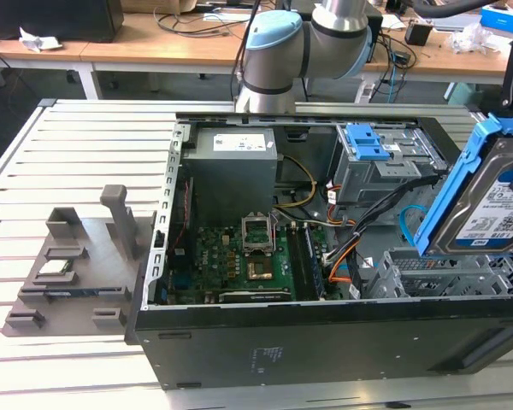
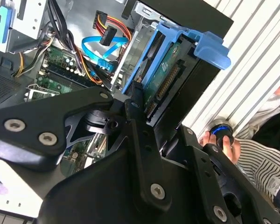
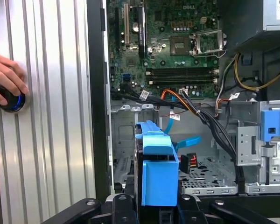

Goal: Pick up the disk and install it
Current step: 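Pick up the disk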

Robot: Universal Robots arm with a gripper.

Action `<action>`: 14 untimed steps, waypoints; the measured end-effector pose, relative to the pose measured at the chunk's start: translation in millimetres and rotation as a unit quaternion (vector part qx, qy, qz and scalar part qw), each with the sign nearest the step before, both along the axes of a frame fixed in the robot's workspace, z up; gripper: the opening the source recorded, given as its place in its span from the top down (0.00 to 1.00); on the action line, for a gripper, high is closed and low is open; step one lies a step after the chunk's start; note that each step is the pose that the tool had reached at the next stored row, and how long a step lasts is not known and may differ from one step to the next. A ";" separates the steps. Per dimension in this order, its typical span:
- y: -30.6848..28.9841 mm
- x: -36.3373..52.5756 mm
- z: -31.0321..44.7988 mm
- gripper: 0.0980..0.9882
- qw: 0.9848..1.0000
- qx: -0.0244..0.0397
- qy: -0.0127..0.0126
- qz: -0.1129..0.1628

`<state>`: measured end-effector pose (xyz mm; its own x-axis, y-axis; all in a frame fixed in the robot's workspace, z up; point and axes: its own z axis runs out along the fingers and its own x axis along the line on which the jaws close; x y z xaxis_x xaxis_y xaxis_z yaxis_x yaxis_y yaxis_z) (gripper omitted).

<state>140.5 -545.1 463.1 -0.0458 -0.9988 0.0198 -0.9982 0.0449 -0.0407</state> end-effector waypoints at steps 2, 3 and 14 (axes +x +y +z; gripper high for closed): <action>-0.1 -4.3 -0.1 0.71 1.000 0.011 0.000 0.000; -0.3 -5.3 -0.1 0.71 1.000 0.015 0.000 0.000; -0.5 -5.8 -14.5 0.71 1.000 0.015 0.011 0.000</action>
<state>134.6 -545.6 448.6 -0.0460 -0.9989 -0.0087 -0.9988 0.0462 -0.0180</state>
